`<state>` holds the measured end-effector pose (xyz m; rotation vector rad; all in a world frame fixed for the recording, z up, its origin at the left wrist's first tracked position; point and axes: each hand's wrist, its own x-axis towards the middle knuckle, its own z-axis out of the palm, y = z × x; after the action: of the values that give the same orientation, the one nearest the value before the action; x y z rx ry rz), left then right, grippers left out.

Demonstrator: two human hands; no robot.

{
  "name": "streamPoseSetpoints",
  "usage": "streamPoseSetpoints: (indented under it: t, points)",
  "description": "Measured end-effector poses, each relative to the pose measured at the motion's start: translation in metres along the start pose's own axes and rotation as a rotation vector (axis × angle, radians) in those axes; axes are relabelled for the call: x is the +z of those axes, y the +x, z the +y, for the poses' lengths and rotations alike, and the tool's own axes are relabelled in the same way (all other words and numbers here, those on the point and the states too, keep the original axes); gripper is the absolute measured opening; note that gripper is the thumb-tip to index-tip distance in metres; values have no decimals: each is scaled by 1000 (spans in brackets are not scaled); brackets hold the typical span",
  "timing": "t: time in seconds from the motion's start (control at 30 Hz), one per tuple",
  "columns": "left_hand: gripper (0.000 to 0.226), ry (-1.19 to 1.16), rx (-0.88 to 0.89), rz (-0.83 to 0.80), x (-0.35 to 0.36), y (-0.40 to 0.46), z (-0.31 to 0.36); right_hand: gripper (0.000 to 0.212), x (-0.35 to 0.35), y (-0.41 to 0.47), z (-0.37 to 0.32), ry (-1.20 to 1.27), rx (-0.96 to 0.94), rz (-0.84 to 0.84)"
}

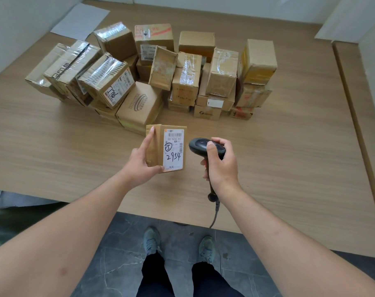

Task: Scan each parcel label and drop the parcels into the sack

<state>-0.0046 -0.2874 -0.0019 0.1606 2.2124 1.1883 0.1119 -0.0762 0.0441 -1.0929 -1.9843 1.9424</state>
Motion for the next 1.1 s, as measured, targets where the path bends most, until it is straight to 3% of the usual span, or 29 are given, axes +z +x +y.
streamPoseSetpoints:
  t: [0.5,0.87,1.1]
  points:
    - [124,9,108,80,-16,-25,38,15,-4,-22,-52,43,-105,-3]
    - [116,4,205,51,-84,-21,45,9,43,-44,-83,52,-203,62]
    - [104,-23,276,10,-147,-32,63,40,84,-50,-102,35,-258,124]
